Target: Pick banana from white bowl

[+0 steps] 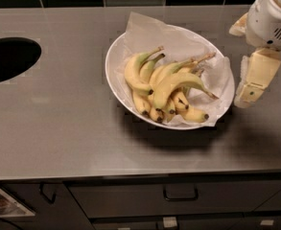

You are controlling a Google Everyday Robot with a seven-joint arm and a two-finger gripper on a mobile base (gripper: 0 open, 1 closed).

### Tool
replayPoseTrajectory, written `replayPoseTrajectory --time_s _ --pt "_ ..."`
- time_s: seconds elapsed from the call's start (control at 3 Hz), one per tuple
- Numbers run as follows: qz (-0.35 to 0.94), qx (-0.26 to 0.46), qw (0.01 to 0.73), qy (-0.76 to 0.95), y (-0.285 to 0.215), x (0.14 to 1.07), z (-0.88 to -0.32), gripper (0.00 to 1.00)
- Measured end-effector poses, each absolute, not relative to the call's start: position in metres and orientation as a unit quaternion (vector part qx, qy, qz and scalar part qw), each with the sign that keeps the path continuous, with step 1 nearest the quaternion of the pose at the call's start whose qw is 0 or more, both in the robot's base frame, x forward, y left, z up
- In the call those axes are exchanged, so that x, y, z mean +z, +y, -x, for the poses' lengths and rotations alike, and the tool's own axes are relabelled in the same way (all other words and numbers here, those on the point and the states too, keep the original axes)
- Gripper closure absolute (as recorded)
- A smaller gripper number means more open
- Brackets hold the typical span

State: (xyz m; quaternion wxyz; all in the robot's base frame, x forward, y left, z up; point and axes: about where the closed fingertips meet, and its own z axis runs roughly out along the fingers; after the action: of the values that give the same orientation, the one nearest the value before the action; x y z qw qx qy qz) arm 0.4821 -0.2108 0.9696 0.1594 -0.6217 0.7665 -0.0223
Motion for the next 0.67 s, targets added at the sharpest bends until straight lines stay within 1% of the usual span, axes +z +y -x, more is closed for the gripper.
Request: replayPoseTrajectory --time_s 0.33,0.67 --pt "0.643 0.015 0.158 0.749 -0.201 0.954 -0.504 0.0" --pt "0.668 0.054 0.171 0.722 -0.174 0.948 -0.512 0.0"
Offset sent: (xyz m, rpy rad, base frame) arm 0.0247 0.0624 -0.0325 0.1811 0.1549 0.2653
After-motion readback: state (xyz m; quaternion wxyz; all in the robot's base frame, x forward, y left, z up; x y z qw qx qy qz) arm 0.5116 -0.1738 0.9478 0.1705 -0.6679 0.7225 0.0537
